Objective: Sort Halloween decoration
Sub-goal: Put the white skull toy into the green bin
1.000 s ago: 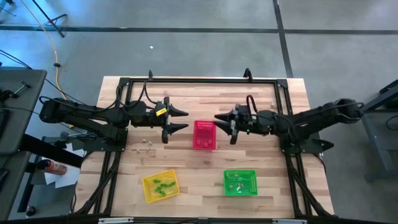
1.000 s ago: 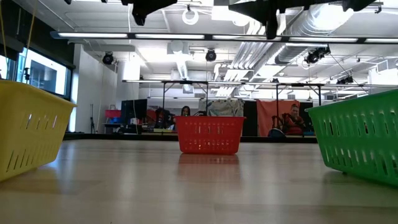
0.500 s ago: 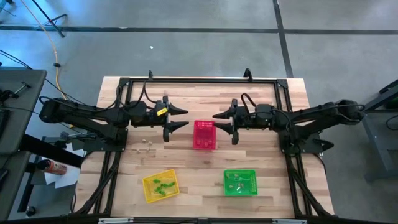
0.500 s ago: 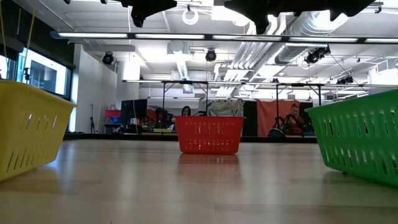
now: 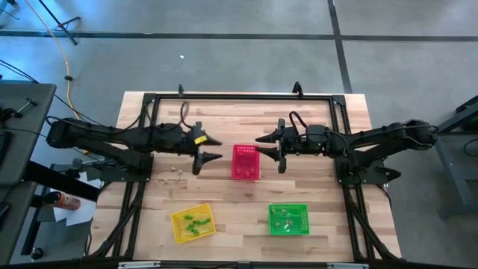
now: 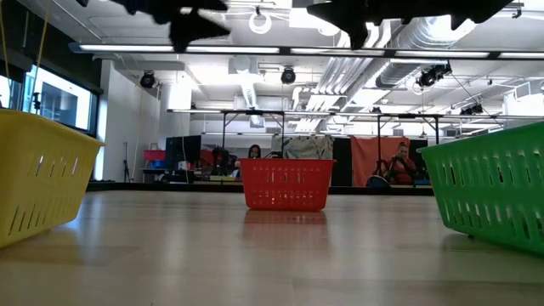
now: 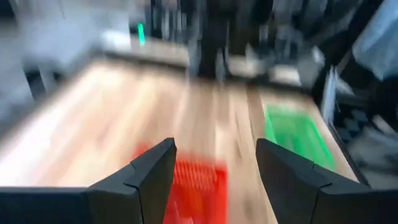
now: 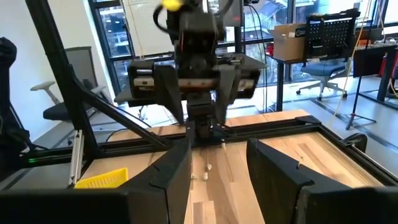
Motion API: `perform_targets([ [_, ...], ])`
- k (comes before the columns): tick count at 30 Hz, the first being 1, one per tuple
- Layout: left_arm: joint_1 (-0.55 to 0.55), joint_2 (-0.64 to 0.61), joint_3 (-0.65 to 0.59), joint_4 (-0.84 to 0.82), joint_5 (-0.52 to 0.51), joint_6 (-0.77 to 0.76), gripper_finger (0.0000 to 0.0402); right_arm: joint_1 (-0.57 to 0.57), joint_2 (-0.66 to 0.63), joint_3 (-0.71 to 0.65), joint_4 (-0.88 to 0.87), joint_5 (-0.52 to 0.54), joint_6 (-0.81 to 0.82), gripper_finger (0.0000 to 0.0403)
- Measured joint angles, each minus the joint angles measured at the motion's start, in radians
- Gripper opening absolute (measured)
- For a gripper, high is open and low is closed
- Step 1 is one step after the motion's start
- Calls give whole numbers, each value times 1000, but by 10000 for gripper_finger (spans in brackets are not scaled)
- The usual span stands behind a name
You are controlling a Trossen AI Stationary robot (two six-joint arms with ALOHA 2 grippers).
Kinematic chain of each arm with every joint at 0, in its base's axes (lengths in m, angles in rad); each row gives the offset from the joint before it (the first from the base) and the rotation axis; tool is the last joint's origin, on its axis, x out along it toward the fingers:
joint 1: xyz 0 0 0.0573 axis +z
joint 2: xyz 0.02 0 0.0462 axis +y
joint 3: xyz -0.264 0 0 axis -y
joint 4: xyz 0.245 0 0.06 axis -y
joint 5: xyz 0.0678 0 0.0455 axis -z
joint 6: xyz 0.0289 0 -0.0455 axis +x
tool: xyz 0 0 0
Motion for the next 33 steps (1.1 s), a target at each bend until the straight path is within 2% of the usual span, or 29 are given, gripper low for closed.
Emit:
perform_targets([
  [5,30,-1,63,-499,72,-184,211,0,0,0,-17,18,19,150],
  [9,48,16,67,-756,127,-310,211,0,0,0,-37,18,19,150],
  [13,52,76,66,-946,134,-437,211,0,0,0,-62,23,19,150],
  [19,52,216,28,-979,154,-528,211,0,0,0,-85,59,19,150],
  [27,54,417,23,-991,151,-516,211,0,0,0,-105,64,19,150],
  [33,54,486,23,-993,150,-454,211,0,0,0,-129,64,19,150],
])
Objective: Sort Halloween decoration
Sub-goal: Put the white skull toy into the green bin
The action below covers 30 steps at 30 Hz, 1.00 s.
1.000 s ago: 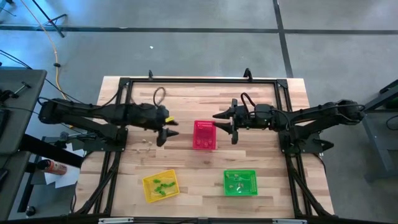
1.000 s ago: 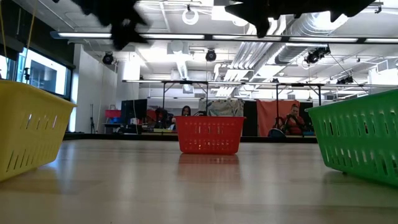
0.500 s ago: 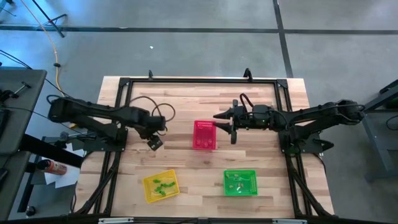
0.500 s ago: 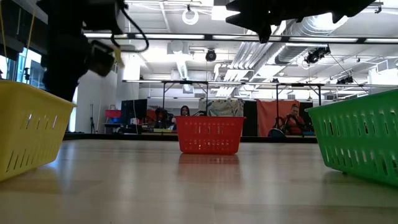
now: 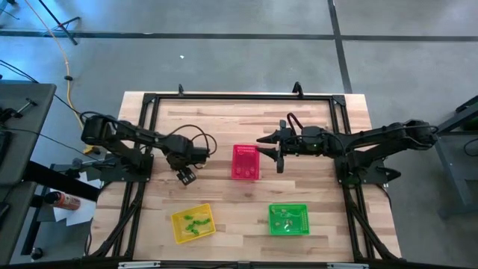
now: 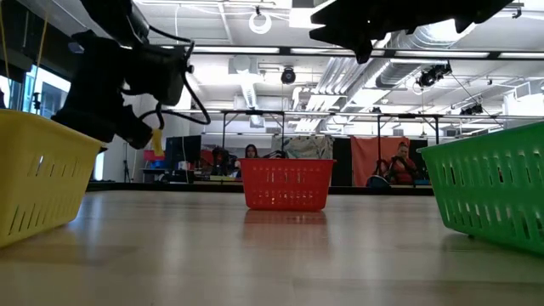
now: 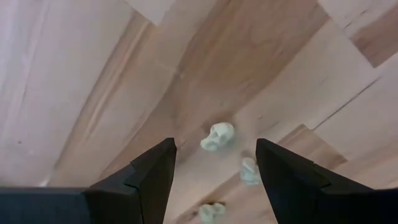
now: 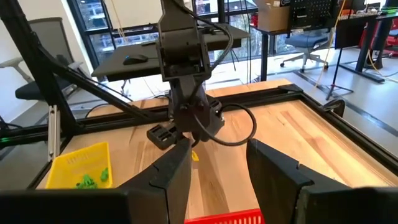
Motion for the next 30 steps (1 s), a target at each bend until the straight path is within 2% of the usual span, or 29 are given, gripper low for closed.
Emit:
perform_targets([
  [17,1,20,-52,75,-3,61,203,0,0,0,0,0,0,150],
  [21,1,21,-54,91,1,82,164,0,0,0,0,1,0,150],
  [30,0,21,-54,107,10,101,39,0,0,0,0,1,8,150],
])
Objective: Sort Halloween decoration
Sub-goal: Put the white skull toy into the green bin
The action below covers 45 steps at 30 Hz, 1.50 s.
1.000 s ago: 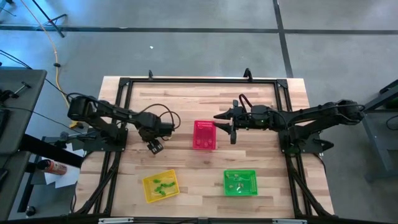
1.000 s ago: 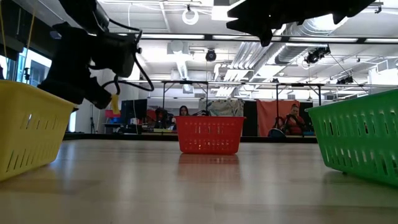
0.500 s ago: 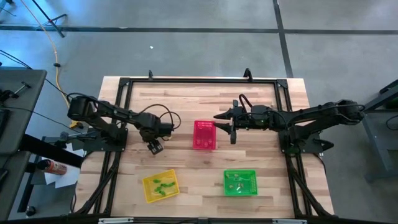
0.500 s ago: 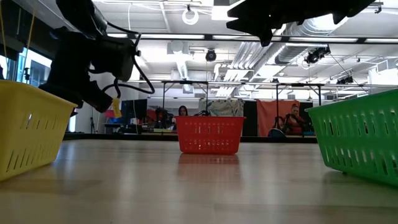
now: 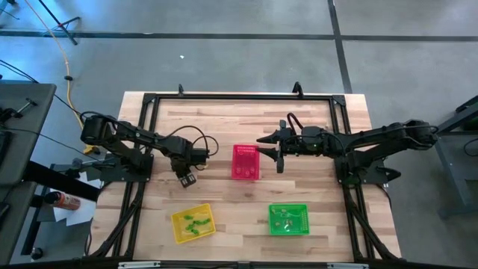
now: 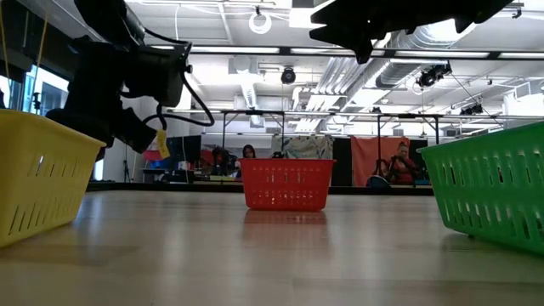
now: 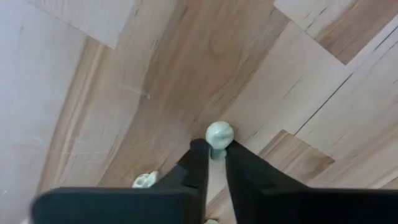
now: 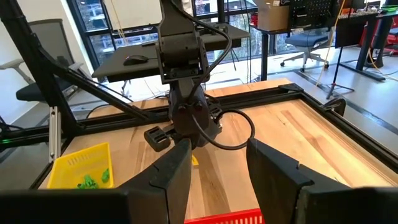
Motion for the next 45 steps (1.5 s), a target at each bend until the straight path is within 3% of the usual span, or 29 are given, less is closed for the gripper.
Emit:
perform_targets([
  [4,0,-5,-1,-2,3,0,7,0,0,0,0,0,0,150],
  [12,1,-77,-11,4,-22,0,7,0,0,0,0,0,0,150],
  [25,1,-343,-7,56,-5,-2,4,0,0,0,0,0,-1,150],
  [33,5,-458,-5,340,1,0,5,0,0,0,71,0,0,150],
  [40,6,-457,-4,651,5,22,5,0,0,0,203,0,0,150],
  [45,6,-456,-2,758,6,83,5,0,0,0,219,0,0,150],
])
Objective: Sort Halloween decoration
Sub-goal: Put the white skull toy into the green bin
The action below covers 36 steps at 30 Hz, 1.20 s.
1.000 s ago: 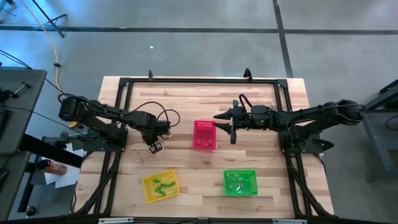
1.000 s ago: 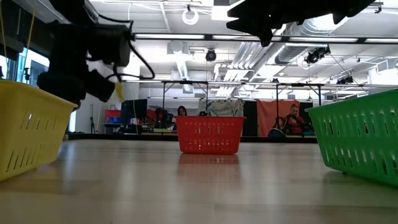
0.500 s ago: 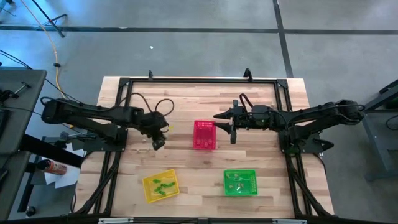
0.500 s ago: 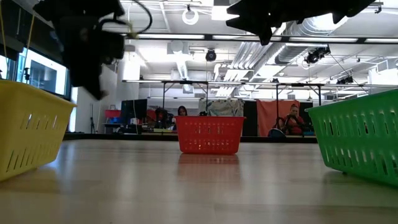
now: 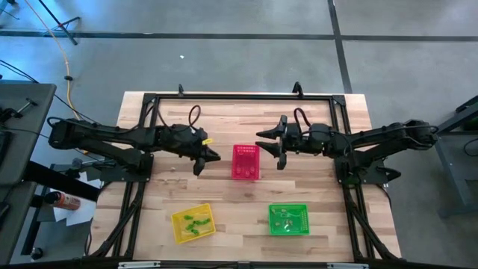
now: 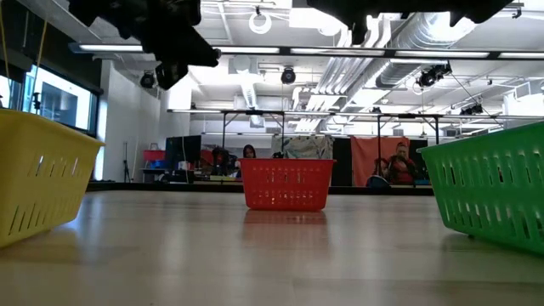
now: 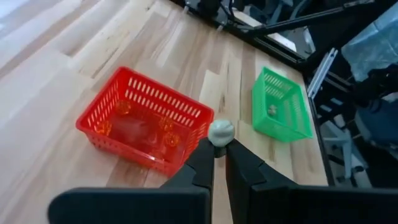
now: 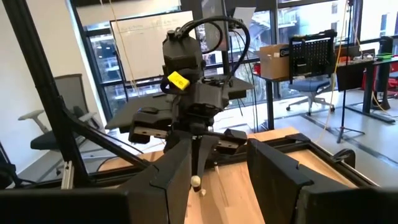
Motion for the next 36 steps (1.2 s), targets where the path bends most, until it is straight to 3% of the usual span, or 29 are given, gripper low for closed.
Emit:
perform_targets([
  [8,0,0,0,107,-10,90,5,0,0,0,0,0,0,150],
  [14,0,0,0,325,-68,264,5,0,0,0,0,0,1,150],
  [21,0,0,0,430,-138,453,5,0,0,0,0,0,1,150],
  [36,0,0,0,450,-154,467,5,0,0,0,0,0,0,150],
])
